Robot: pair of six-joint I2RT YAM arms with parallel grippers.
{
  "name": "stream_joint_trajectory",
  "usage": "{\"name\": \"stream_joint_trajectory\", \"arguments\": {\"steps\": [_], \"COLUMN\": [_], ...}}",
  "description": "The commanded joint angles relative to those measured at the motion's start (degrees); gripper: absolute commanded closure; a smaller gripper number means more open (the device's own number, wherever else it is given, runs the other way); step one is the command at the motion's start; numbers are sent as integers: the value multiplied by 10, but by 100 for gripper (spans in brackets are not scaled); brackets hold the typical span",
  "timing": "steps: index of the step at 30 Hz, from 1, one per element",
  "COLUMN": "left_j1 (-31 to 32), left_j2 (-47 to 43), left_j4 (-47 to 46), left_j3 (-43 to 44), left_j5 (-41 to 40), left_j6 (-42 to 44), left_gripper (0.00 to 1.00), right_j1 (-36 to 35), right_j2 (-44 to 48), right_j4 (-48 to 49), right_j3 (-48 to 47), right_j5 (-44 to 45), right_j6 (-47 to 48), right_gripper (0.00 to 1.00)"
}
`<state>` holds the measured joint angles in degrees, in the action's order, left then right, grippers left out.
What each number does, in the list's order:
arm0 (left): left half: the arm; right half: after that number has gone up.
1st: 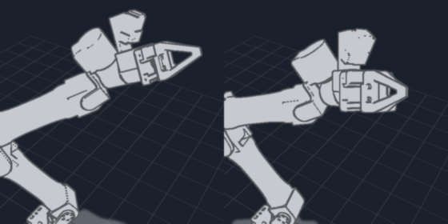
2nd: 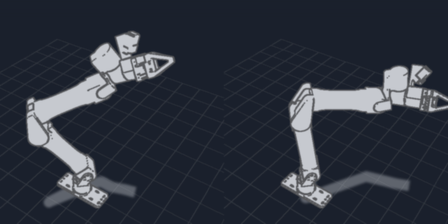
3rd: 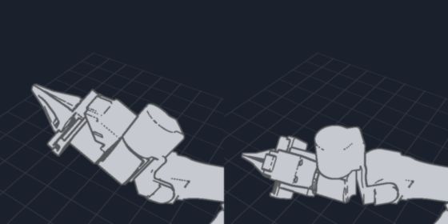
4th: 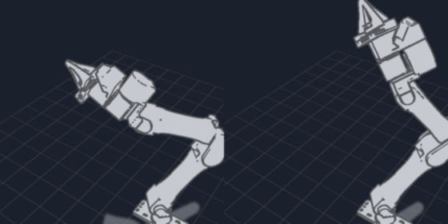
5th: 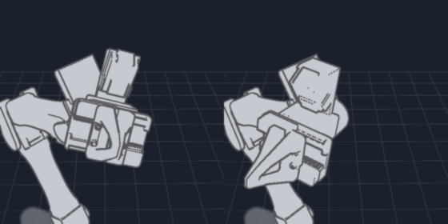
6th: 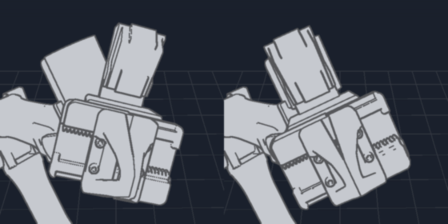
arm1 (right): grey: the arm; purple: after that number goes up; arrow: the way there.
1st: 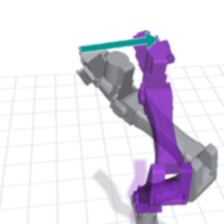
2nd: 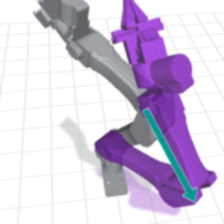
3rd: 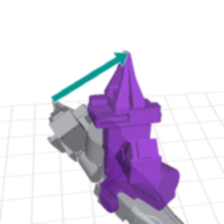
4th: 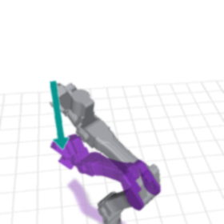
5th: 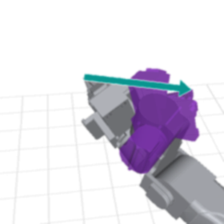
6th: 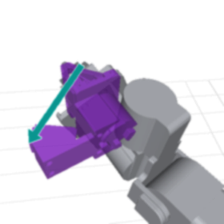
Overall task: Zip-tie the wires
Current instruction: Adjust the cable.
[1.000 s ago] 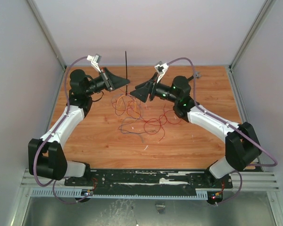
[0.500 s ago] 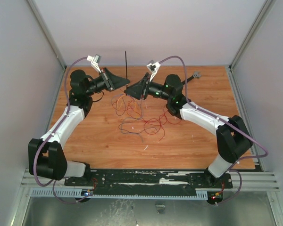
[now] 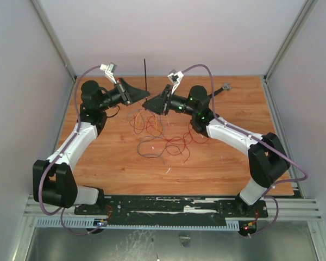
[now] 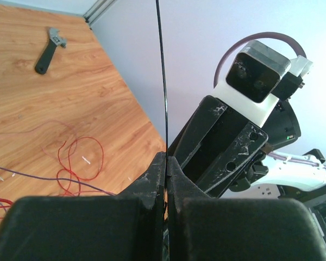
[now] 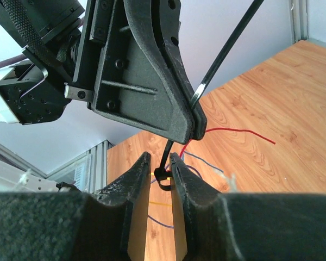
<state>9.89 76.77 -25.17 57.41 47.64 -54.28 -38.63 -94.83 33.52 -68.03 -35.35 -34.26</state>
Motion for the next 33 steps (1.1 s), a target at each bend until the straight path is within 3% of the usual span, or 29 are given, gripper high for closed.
{"name": "stream_joint_trajectory", "arguments": {"steps": [1,7,12,33], "left_j1": [3,3,3,3], "left_j2": [0,2,5,37], "left_j4": [-19,-16,-12,22], "left_j3": [0,4,12,84], "left_j5": [1,2,3,5], "left_j6": [1,2,5,15], "left_gripper": [100,100,100,100], "right_j1": [-6,-7,-6,-6], "right_j2": [4,7,6,12], "right_j4": [4,-8,-17,-33], "right_j3": [-30,-31,-30,25], "right_j5": [2,3,1,3], "right_j6": [12,17,22,38], "right_gripper": [79,79,88,89]}}
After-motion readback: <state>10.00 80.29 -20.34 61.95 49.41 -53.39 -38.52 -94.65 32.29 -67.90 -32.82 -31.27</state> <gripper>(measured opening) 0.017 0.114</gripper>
